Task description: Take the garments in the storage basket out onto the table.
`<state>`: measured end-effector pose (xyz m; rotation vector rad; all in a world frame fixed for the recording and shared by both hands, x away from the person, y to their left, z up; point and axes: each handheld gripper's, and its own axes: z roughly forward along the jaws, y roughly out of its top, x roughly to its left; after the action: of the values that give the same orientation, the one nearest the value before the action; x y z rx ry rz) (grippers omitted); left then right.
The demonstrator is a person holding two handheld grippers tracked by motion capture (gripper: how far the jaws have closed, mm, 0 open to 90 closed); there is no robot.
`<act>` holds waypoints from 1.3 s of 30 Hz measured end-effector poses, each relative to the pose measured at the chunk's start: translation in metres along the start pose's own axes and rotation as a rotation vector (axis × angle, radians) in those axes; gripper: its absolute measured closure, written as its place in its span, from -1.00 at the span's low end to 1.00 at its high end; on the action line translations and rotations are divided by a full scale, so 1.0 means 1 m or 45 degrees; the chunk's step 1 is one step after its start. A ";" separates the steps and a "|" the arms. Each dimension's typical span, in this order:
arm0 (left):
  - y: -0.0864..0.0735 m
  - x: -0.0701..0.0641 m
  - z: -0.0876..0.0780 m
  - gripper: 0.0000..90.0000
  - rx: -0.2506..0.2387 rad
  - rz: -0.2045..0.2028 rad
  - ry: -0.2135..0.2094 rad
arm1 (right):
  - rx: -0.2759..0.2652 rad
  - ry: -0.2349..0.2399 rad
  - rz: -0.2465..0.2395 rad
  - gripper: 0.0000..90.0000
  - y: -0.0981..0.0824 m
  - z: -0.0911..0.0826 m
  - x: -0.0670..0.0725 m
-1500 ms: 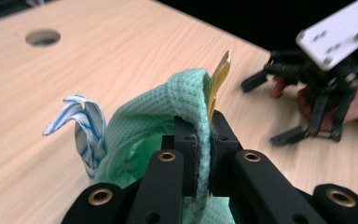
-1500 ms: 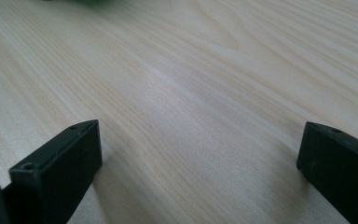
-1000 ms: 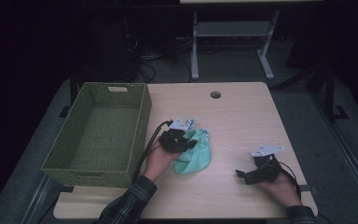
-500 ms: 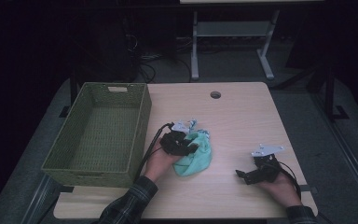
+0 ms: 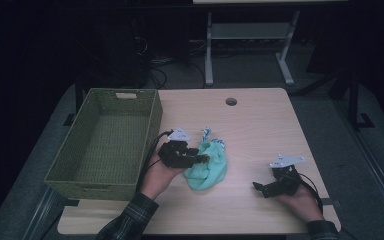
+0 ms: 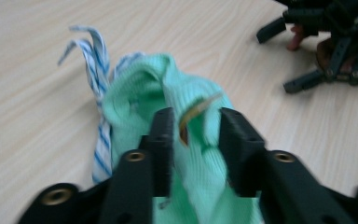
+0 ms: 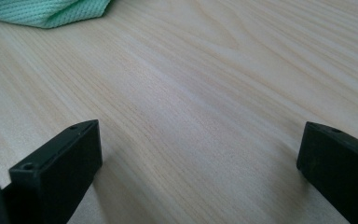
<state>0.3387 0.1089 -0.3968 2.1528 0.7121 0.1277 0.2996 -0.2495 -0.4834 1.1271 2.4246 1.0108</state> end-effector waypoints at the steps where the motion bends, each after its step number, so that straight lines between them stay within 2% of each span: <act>1: -0.004 -0.002 -0.001 0.58 0.015 -0.006 -0.011 | 0.000 0.000 0.000 -1.00 0.000 0.000 0.000; 4: -0.012 -0.005 -0.002 0.83 0.043 -0.013 -0.034 | 0.000 0.000 0.000 -1.00 0.000 0.000 0.000; 8: -0.025 -0.012 0.002 0.98 0.100 -0.020 -0.070 | 0.001 0.000 0.002 -1.00 0.000 0.000 0.000; 11: -0.034 -0.017 0.007 0.98 0.155 -0.014 -0.082 | 0.000 0.000 -0.001 -1.00 0.000 0.000 0.000; 14: -0.041 -0.020 0.015 0.98 0.223 0.022 -0.086 | 0.004 -0.003 0.009 -1.00 0.000 0.000 0.001; 16: -0.043 -0.021 0.019 0.98 0.229 0.014 -0.078 | 0.003 -0.003 0.009 -1.00 0.000 0.000 0.001; 20: -0.048 -0.020 0.026 0.98 0.295 0.061 -0.053 | 0.003 -0.003 0.008 -1.00 0.000 0.000 0.001; 23: -0.053 -0.017 0.030 0.97 0.326 0.049 -0.059 | 0.000 -0.006 0.006 -1.00 0.001 0.001 0.000; 25: -0.054 -0.014 0.032 0.97 0.315 0.039 -0.077 | 0.000 -0.005 0.005 -1.00 0.001 0.001 0.000; 26: -0.054 -0.015 0.034 0.97 0.309 0.015 -0.076 | -0.001 -0.005 0.004 -1.00 0.001 0.001 0.000; 27: -0.053 -0.012 0.034 0.96 0.322 0.041 -0.083 | 0.000 -0.005 0.004 -1.00 0.001 0.001 0.001; 31: -0.053 -0.011 0.034 0.95 0.326 0.014 -0.097 | 0.014 -0.002 0.006 -0.99 0.002 0.000 0.001; 32: -0.053 -0.012 0.035 0.95 0.328 0.019 -0.093 | 0.024 0.007 0.012 -0.90 0.003 -0.001 0.001; 33: -0.052 -0.012 0.035 0.95 0.332 0.032 -0.088 | 0.011 0.030 0.002 -0.74 0.005 -0.001 0.000; 34: -0.052 -0.013 0.035 0.95 0.321 0.023 -0.084 | 0.003 0.060 0.006 -0.65 0.007 -0.003 0.000; 35: -0.052 -0.015 0.036 0.95 0.316 0.018 -0.076 | 0.001 0.076 0.014 -0.68 0.009 -0.004 0.000; 36: -0.052 -0.015 0.036 0.95 0.317 0.024 -0.072 | -0.021 0.067 0.002 -0.68 0.014 -0.004 0.000; 37: -0.052 -0.014 0.035 0.95 0.336 0.048 -0.071 | -0.021 0.067 0.002 -0.68 0.014 -0.004 0.000; 38: -0.052 -0.014 0.035 0.95 0.337 0.050 -0.071 | -0.026 0.069 0.000 -0.68 0.017 -0.004 0.001; 39: -0.052 -0.015 0.036 0.95 0.321 0.029 -0.072 | -0.034 0.072 -0.002 -0.68 0.020 -0.004 0.001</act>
<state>0.3148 0.1013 -0.4566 2.3944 0.7019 -0.0119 0.3082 -0.2419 -0.4664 1.1023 2.4472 1.0856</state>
